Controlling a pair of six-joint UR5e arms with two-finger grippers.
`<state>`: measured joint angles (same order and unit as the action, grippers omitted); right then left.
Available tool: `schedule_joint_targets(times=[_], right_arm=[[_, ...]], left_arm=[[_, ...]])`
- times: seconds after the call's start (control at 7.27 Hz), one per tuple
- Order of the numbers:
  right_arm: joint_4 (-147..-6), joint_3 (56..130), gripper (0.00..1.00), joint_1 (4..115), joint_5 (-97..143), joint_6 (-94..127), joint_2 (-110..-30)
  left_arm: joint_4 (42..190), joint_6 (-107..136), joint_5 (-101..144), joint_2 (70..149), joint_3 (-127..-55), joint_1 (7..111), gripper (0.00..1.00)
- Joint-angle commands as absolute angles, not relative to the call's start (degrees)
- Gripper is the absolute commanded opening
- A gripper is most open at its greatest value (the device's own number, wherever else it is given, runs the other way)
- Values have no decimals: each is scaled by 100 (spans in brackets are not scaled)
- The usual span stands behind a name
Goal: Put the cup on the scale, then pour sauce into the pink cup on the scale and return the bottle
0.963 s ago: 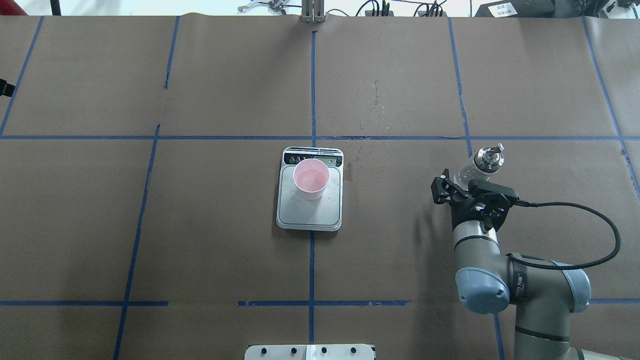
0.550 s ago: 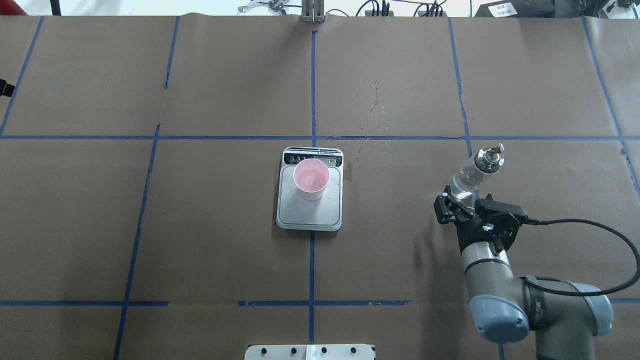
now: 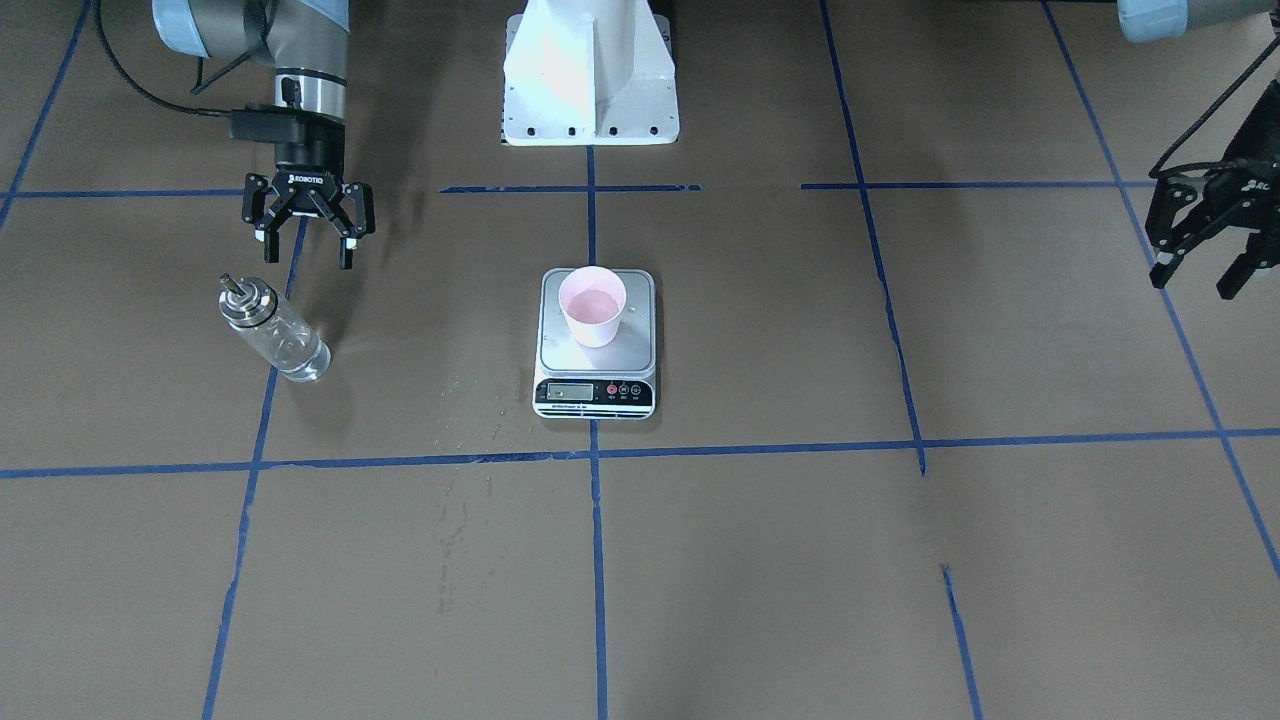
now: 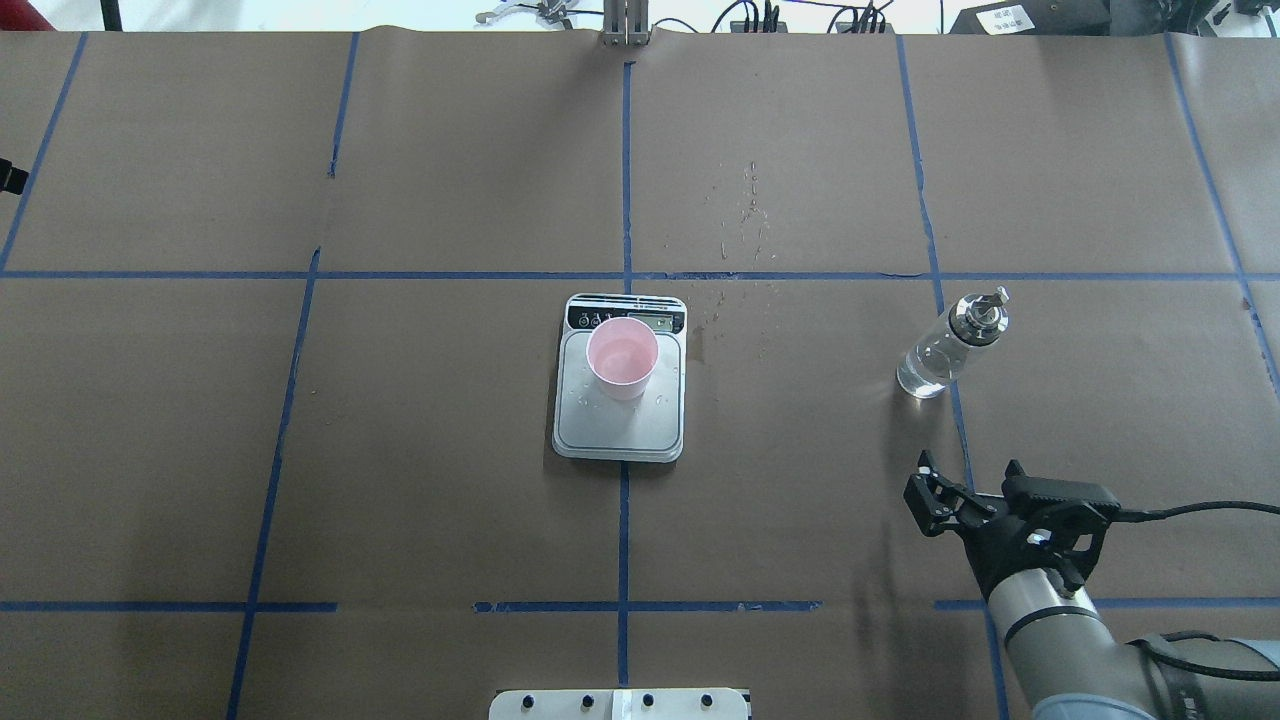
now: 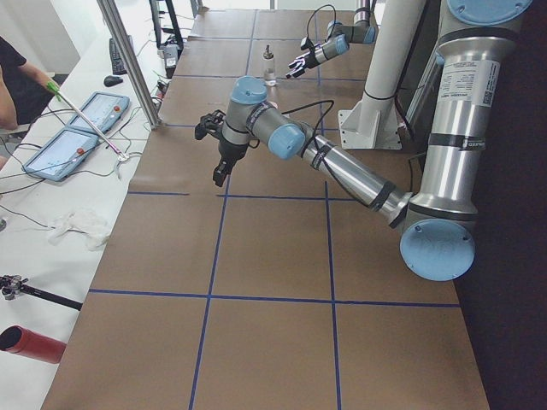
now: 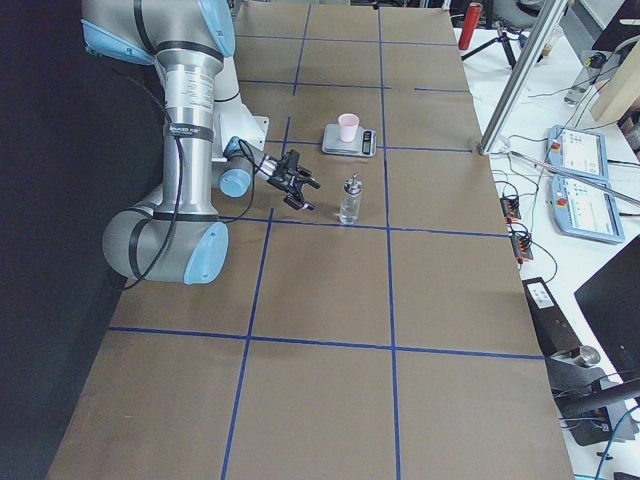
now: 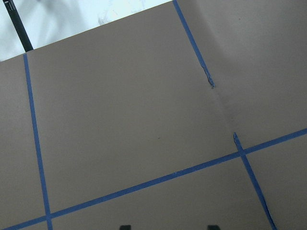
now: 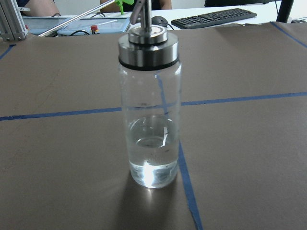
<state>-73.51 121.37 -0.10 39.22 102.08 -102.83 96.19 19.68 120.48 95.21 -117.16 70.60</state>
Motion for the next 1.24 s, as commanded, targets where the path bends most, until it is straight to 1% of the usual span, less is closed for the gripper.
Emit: schedule_joint_targets(times=[0.0,0.14,0.28,0.41,0.55,0.83,0.96,1.1], right_arm=[[-7348,12786,100,69,4725,9725,-10862],[-7278,12805,100,471,5303,9181,-10872],[-6738,12727,100,805,5952,8558,-11098],[-6097,12570,100,1287,6646,7908,-11405],[-5699,12264,100,2032,7558,7188,-11426],[-5625,11998,100,3665,9324,5241,-11400],[-5695,11666,100,5109,10848,3855,-11269],[-5904,11037,100,6551,12073,2466,-10928]], left_arm=[[9624,1577,12172,9266,-11577,7188,62],[9650,1251,12651,9264,-11288,7755,61],[9616,743,12874,9246,-11085,8065,62],[9502,721,12876,9203,-11066,8260,66],[9449,677,12885,8993,-11065,8453,100],[9474,668,12824,8781,-10812,8464,100],[9509,668,12841,8711,-10628,8464,100],[9510,668,12832,8666,-10400,8481,100]])
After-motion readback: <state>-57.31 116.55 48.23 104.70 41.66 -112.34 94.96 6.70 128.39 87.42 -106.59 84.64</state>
